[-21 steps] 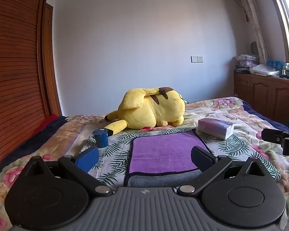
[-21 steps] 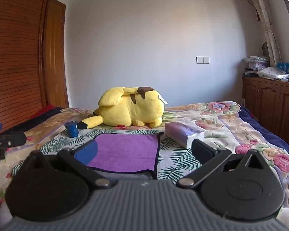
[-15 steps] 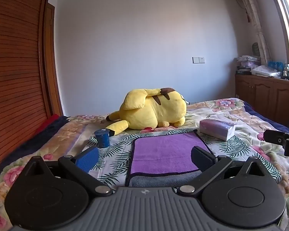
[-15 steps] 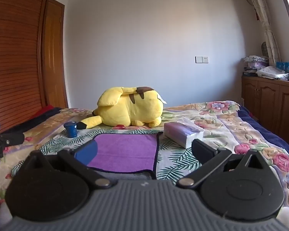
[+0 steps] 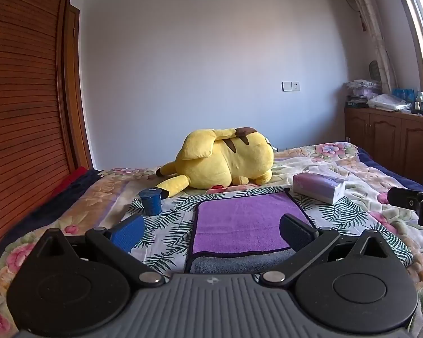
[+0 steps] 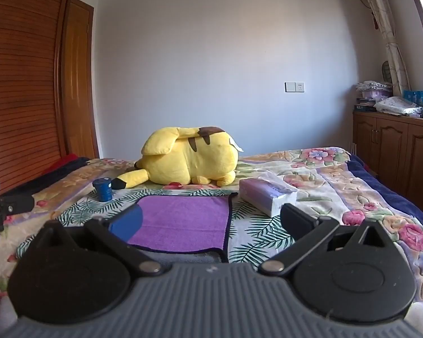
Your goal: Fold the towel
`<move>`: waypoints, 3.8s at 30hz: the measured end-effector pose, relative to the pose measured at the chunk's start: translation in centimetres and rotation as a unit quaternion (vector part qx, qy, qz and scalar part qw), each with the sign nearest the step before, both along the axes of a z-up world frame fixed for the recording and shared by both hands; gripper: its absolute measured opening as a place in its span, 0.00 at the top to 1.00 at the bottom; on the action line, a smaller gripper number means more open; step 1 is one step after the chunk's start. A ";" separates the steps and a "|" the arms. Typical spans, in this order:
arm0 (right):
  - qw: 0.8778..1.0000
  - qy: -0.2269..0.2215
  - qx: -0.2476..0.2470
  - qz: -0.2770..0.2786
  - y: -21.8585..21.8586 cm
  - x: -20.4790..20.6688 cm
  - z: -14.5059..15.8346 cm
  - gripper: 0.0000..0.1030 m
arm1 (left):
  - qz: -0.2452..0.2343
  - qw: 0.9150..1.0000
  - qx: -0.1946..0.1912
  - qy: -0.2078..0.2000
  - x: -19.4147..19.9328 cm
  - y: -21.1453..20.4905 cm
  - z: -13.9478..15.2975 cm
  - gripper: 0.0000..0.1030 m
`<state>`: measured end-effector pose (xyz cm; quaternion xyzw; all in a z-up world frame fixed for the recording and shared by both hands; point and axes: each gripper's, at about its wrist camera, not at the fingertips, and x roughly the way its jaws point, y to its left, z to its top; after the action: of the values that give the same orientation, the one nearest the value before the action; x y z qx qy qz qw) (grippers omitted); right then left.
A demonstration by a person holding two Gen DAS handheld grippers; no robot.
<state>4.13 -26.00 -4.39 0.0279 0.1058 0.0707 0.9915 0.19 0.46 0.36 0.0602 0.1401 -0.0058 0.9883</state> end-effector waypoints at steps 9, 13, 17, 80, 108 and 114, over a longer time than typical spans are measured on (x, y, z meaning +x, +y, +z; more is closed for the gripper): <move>1.000 0.000 0.000 0.000 0.0 0.0 0.0 0.00 | 0.000 1.000 0.000 -0.001 -0.1 0.0 0.0 0.00; 1.000 0.000 0.000 0.000 0.0 0.0 0.0 0.00 | 0.000 1.000 0.001 -0.001 0.1 0.1 -0.2 0.00; 1.000 0.001 0.000 0.000 -0.1 0.0 0.0 0.00 | 0.000 1.000 0.000 -0.001 0.1 0.1 -0.2 0.00; 1.000 0.018 -0.009 0.005 1.4 0.5 0.1 0.00 | -0.008 0.999 0.013 0.035 0.6 -0.4 -1.2 0.00; 0.995 0.081 -0.048 0.033 2.9 4.6 -1.3 0.00 | -0.020 0.993 0.026 0.109 5.1 -0.2 -3.0 0.00; 0.993 0.095 -0.049 0.044 3.0 5.8 -1.6 0.00 | -0.020 0.993 0.022 0.114 6.7 0.3 -3.1 0.00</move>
<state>9.90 -22.99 -6.00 -0.0186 0.2043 0.1064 0.9729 6.93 0.77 -2.69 0.0837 0.2512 -0.0290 0.9639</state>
